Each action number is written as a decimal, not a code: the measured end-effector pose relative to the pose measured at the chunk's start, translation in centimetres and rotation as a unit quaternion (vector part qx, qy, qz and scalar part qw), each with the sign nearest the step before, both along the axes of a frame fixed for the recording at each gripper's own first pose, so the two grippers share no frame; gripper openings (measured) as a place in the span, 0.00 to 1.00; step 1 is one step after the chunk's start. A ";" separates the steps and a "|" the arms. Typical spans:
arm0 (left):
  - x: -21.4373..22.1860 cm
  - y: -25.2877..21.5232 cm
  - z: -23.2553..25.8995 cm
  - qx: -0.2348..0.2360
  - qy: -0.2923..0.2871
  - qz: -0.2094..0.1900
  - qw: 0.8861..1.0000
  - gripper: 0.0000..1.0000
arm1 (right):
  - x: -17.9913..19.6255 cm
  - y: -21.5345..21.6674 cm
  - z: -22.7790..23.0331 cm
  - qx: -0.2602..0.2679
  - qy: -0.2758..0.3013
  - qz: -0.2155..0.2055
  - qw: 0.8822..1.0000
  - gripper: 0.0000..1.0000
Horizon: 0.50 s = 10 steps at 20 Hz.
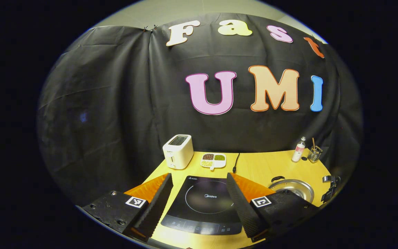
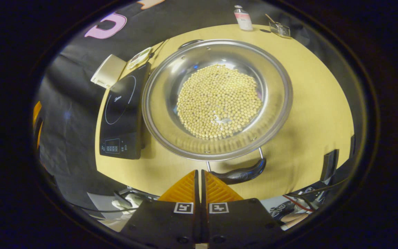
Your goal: First push the handle of the pot to place it horizontally, then grasp the pot with both hands and set it on the induction cooktop.
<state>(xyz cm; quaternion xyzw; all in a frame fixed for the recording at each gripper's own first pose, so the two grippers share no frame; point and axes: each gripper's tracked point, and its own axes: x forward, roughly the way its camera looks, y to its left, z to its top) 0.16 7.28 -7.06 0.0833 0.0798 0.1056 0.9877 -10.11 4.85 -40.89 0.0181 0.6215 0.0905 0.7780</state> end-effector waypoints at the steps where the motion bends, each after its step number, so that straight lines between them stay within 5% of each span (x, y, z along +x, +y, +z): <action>1: 0.0 -0.2 -0.1 -0.002 0.002 0.001 1.000 0.95 | 0.2 -0.7 0.0 -0.008 -0.002 -0.002 1.000 0.00; 10: 0.0 -0.5 -1.0 -0.006 0.010 0.020 1.000 0.95 | 2.2 -5.2 0.4 -0.042 -0.009 -0.015 0.999 0.00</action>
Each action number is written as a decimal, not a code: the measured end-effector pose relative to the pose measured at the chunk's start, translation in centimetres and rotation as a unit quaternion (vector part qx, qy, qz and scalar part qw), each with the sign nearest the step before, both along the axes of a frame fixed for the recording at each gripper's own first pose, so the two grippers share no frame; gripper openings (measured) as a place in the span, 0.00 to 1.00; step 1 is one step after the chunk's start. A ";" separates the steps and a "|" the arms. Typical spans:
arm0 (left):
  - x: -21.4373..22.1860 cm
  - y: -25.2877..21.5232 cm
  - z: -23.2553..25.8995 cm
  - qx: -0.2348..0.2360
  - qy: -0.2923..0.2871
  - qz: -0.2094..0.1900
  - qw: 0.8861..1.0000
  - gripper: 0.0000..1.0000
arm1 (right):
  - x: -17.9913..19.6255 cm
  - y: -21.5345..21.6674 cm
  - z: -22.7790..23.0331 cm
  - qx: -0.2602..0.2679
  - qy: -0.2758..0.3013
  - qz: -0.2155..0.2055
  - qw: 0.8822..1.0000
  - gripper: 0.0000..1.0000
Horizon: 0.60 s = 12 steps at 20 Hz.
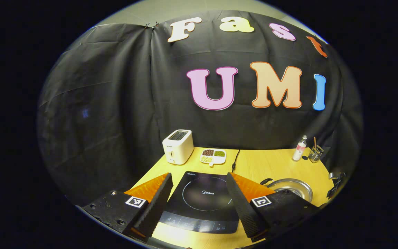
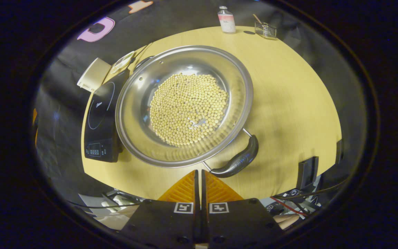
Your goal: First push the handle of the pot to place it horizontally, then grasp the pot with both hands and set it on the induction cooktop.
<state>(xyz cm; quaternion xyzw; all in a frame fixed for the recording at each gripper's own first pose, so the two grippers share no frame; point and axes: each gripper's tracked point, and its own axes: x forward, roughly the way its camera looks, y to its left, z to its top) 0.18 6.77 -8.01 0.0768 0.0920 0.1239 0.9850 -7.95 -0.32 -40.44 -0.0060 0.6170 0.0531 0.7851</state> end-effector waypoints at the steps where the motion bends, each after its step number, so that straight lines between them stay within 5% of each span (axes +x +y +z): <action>1: 0.0 0.0 0.0 0.000 0.000 0.002 1.000 0.95 | 0.2 -0.2 0.0 0.000 0.000 -0.001 1.000 0.00; 12: -0.6 -1.3 -0.5 -0.001 0.005 0.031 0.999 0.95 | 2.7 -2.8 0.2 -0.010 -0.001 0.004 1.000 0.02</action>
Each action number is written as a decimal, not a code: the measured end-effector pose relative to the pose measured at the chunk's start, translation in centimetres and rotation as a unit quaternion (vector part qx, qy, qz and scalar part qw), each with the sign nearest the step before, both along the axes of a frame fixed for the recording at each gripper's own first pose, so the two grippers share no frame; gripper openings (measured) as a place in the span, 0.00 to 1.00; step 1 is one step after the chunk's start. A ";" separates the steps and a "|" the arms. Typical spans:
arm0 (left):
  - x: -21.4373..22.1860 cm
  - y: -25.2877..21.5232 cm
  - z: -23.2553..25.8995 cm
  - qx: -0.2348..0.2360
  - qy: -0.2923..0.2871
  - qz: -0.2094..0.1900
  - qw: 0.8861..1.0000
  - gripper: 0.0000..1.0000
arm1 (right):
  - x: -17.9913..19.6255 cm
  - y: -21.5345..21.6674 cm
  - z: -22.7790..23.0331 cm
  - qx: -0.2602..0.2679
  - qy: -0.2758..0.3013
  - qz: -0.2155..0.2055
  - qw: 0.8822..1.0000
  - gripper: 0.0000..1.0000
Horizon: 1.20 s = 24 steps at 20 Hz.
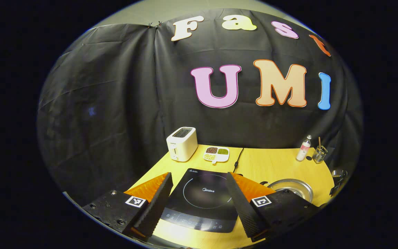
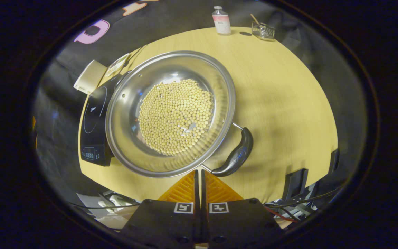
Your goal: First push the handle of the pot to place it horizontally, then grasp the pot with both hands and set it on the induction cooktop.
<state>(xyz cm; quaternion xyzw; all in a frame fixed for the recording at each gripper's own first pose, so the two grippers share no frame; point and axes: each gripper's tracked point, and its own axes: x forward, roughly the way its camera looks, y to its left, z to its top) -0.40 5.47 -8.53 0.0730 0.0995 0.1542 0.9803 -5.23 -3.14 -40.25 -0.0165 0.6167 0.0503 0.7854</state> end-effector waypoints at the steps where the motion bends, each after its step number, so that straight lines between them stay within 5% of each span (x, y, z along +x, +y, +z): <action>1: -0.1 -0.1 0.0 0.001 0.000 0.002 1.000 0.95 | 0.3 -0.3 0.0 -0.002 0.000 -0.002 1.000 0.02; 24: -1.5 -3.9 -1.3 -0.007 0.008 0.025 1.000 0.95 | 8.5 -4.9 0.9 -0.029 -0.027 0.030 0.999 0.02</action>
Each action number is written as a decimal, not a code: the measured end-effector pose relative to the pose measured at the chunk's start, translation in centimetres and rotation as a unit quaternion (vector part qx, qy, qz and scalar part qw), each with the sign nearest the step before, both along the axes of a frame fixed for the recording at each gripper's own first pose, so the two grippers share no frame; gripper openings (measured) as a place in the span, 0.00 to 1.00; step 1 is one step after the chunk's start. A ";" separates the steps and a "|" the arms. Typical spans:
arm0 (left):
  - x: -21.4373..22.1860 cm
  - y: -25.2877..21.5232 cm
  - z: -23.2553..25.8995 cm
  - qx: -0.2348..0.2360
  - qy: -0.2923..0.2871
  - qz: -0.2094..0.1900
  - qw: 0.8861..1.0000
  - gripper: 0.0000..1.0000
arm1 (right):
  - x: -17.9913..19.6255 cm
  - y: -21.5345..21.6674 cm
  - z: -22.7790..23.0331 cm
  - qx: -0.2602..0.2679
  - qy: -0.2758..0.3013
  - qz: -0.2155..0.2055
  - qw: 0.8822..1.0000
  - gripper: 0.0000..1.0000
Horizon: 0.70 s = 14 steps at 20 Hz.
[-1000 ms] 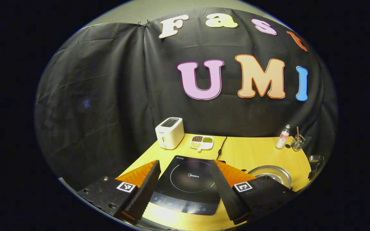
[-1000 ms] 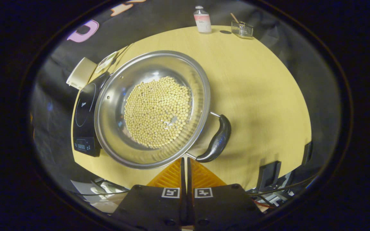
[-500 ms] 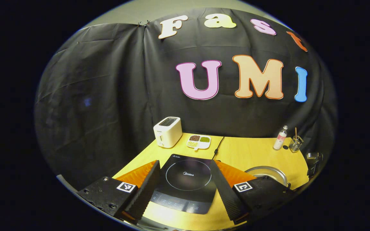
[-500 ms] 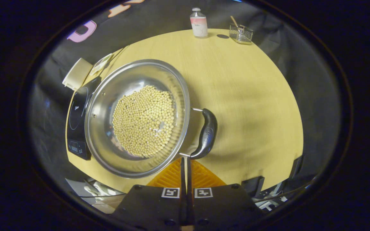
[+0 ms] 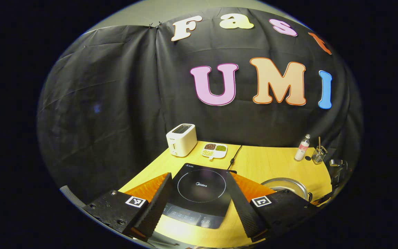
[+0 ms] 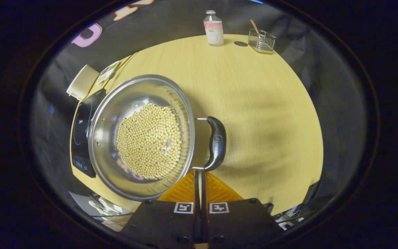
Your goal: First push the handle of the pot to place it horizontally, then grasp the pot with both hands and set it on the induction cooktop.
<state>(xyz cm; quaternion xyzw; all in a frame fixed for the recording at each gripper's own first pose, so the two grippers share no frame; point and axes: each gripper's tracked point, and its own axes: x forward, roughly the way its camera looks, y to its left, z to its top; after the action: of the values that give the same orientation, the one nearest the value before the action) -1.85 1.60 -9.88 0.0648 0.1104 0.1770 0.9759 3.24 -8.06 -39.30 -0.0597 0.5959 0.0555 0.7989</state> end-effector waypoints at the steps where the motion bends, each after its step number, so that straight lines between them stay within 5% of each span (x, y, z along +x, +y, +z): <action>1: 0.0 0.0 -0.1 -0.001 0.002 0.001 1.000 0.94 | 0.2 -0.1 0.0 -0.002 -0.001 0.004 1.000 0.02; 14: 1.2 0.1 -1.1 -0.013 0.015 0.002 1.000 0.95 | 0.8 -0.1 0.2 0.011 0.021 0.013 1.000 0.00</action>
<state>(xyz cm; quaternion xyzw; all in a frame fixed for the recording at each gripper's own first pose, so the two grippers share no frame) -0.67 1.68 -11.02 0.0542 0.1275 0.1765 0.9745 4.00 -8.12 -39.09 -0.0569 0.6112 0.0736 0.7860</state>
